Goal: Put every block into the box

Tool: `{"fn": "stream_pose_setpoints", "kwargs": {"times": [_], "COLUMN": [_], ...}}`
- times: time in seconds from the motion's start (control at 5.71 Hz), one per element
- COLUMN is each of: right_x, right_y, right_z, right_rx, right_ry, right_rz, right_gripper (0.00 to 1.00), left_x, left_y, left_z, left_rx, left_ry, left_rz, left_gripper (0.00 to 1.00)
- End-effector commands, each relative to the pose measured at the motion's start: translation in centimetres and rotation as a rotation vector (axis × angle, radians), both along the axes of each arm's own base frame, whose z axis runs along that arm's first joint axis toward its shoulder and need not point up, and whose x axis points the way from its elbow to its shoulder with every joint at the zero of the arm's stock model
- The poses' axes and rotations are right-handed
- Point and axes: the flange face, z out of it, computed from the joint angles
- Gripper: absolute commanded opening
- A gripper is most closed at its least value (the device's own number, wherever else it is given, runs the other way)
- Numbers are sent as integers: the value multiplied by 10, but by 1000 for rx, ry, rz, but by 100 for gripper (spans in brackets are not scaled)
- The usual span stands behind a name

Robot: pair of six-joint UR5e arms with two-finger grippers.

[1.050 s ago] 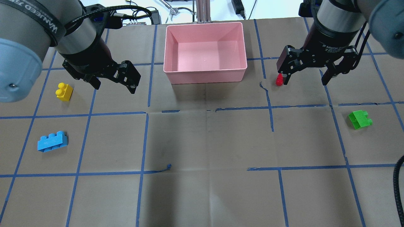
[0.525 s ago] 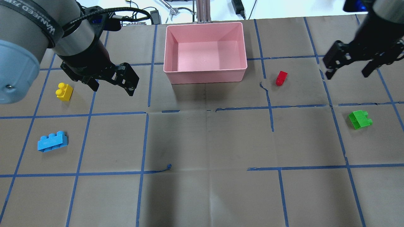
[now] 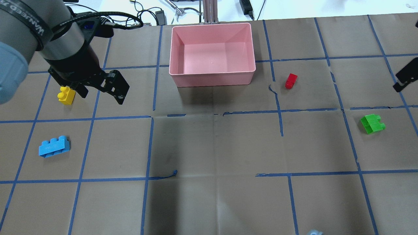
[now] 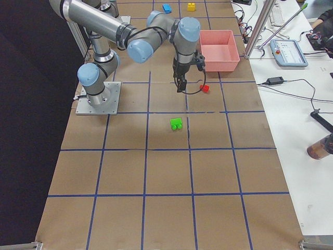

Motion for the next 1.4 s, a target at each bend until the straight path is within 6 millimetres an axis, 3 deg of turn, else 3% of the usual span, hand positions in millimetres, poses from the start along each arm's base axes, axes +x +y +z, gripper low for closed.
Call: {"fn": "stream_pose_setpoints", "kwargs": {"times": [0.0, 0.17, 0.35, 0.7, 0.88, 1.22], "right_x": [-30, -27, -29, -41, -40, -42], "right_y": [8, 13, 10, -4, -5, -8], "right_z": [-45, -62, -96, -144, -160, -195], "right_rx": [4, 27, 75, 83, 76, 41], "right_ry": [34, 17, -25, -31, -27, -9], "right_rz": [75, 79, 81, 76, 72, 66], "right_gripper": [100, 100, 100, 100, 100, 100], "left_x": [98, 132, 159, 218, 239, 256], "left_y": [-10, -9, -6, 9, 16, 7], "left_z": [-26, -41, -66, -107, -122, -176], "left_rx": [50, 49, 74, 97, 98, 44], "left_ry": [32, 36, 56, 84, 94, 9], "left_rz": [-357, -463, -573, -774, -762, -839], "left_gripper": [97, 96, 96, 98, 97, 98]}}
